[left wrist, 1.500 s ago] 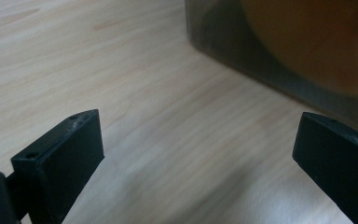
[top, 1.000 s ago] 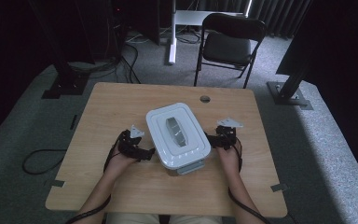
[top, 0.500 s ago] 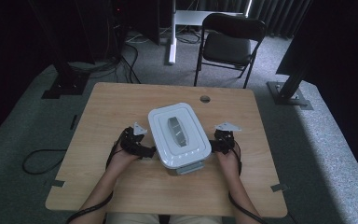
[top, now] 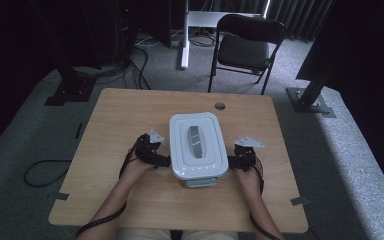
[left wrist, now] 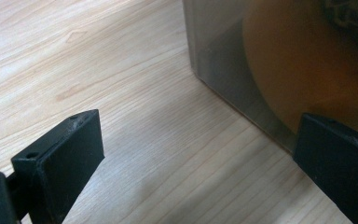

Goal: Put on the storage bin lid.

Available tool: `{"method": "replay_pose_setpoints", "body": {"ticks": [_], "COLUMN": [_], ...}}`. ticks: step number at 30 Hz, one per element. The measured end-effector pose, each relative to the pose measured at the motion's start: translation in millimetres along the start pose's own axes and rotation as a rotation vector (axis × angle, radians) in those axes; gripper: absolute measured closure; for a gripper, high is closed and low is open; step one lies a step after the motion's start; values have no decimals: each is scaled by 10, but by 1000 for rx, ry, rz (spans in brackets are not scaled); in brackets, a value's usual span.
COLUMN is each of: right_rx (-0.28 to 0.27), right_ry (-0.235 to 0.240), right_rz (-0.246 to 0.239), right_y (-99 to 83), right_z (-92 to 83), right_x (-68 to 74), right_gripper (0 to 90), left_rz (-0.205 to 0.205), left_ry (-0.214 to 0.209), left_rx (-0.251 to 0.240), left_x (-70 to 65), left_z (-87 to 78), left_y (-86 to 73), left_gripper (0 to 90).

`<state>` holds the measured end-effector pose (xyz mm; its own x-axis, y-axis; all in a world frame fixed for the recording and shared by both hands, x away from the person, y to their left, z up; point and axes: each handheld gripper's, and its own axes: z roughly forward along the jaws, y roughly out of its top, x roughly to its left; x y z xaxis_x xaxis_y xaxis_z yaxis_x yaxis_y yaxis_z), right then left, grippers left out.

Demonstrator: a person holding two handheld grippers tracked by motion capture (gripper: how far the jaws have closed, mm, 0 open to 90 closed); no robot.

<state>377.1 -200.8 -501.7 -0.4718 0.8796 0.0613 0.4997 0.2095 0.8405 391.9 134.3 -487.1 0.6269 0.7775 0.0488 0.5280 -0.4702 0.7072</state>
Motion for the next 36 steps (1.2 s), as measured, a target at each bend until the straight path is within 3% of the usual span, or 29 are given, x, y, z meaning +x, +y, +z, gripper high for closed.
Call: {"method": "replay_pose_setpoints", "body": {"ticks": [8,15,20,27,36], "right_rx": [-18,-10,-18,-3,-18], "right_ry": [4,43,36,13,15], "right_rz": [10,27,24,0,22], "right_y": [-61,-121,-151,-126,-72], "right_z": [-71,-119,-130,-97,-109], "right_x": [57,126,124,117,91], "right_gripper": [183,190,134,125,125], "left_rz": [17,2,-37,-40,-34], "left_ry": [3,5,-13,1,-18], "left_rx": [0,-9,-51,-51,-72], "left_x": [4,43,79,146,146], "left_z": [-26,-69,-118,-188,-325], "left_y": [9,-25,-54,-109,-186], "left_gripper": [24,24,23,23,24]}}
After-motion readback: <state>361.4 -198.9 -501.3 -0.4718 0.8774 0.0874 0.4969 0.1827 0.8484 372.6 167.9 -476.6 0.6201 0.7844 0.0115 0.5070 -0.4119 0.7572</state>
